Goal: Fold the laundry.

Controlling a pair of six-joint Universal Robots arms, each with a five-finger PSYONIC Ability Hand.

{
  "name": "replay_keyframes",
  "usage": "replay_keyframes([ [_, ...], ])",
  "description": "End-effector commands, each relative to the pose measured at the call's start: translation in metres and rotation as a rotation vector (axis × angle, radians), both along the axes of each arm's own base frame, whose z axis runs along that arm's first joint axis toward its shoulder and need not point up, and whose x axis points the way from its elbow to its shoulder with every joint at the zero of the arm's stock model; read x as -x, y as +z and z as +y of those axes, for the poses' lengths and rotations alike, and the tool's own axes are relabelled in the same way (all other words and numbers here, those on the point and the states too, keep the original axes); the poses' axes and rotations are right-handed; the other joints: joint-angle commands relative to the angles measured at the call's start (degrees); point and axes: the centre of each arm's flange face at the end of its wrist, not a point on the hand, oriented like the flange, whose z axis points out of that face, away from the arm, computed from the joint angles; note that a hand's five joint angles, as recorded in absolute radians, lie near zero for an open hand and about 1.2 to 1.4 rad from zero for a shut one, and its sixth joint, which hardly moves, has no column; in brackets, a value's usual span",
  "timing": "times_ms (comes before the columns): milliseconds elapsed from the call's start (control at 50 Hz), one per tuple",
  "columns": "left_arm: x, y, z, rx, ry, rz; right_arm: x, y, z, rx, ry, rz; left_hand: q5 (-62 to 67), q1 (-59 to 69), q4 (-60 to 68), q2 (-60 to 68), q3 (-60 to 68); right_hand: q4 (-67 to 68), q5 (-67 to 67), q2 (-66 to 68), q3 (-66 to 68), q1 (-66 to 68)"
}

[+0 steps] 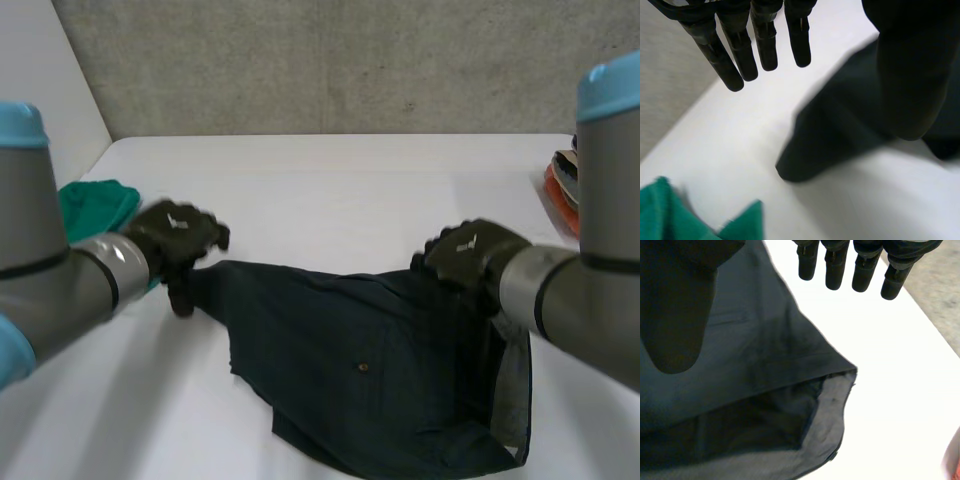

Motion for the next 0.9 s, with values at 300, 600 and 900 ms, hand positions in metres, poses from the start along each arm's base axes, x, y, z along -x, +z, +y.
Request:
replay_keyframes([
  [300, 0.029, -0.056, -0.071, -0.083, -0.027, -0.031, -0.035, -0.082, -0.073, -0.100, -0.208, -0.052, -5.01, -6.15, -5.32, -5.60, -5.61, -1.89, -2.81, -1.98, -1.75, -2.52],
  [600, 0.048, -0.080, -0.079, -0.099, -0.074, -0.071, -0.048, -0.099, -0.092, 0.050, -0.195, -0.086, 59.52, 58.38, 59.21, 58.93, 58.92, 68.11, 67.19, 68.02, 68.25, 67.48],
  [900, 0.043, 0.203, -0.089, 0.887, 0.134, 0.511, -0.068, 0.113, -0.151, 0.935, -0.123, -0.580, 59.57, 58.42, 59.26, 58.97, 58.97, 68.11, 67.19, 68.02, 68.25, 67.48],
])
